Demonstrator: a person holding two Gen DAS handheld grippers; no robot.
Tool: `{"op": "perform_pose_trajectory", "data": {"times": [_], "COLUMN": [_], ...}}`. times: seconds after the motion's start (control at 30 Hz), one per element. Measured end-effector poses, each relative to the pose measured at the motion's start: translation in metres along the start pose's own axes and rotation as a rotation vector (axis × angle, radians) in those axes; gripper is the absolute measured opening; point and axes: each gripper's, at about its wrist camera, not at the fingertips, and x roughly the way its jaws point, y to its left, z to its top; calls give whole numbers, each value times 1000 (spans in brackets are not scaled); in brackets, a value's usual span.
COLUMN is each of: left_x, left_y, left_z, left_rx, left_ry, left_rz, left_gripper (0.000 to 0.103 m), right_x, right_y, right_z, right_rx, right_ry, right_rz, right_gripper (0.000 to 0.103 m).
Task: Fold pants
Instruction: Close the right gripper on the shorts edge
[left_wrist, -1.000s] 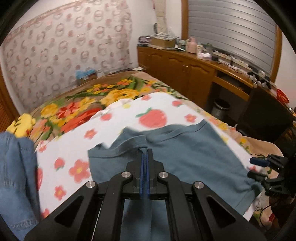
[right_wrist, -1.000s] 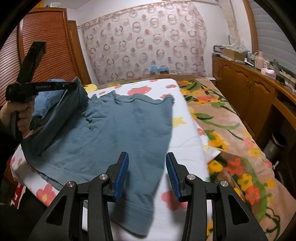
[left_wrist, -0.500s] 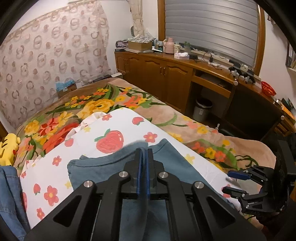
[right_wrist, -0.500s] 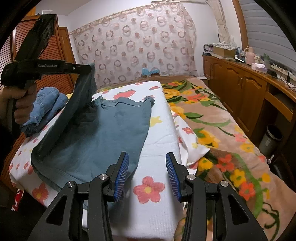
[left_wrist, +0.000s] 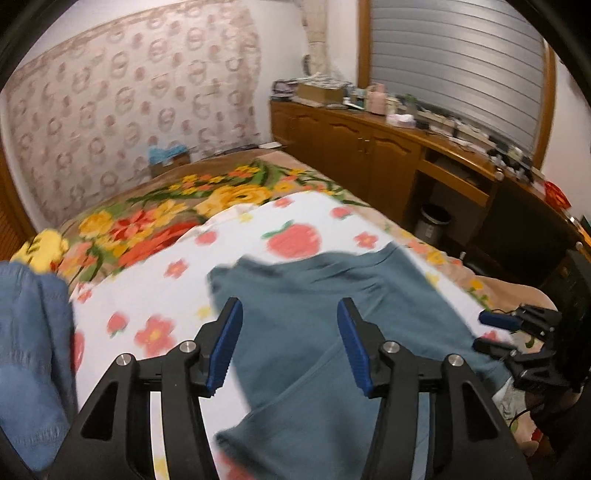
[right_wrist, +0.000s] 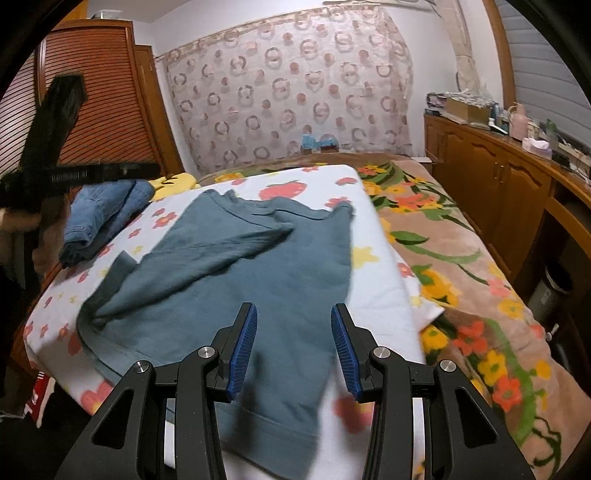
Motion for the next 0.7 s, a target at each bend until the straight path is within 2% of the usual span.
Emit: {"op": "perform_pose_trajectory", "data": {"times": [0.2,0.47,0.57,0.7], "left_x": [-19,-38,-48,-56], "left_y": [38,61,68,77], "left_z": [-42,-85,-100,-119], "left_rx": [-59,-72,-87,-123], "left_ry": [-7,5,1,2], "left_rz": [38,93,107,110], "left_gripper": [54,54,54,54], "right_x": [16,49,56,69], "right_y": [37,84,96,106], "right_z": [5,20,25,31], "right_rx": [-48,-115,-133,-147], "right_ry": [15,54,67,90], "right_rz": [89,191,212,251], "right_gripper": [44,44,57,59]}}
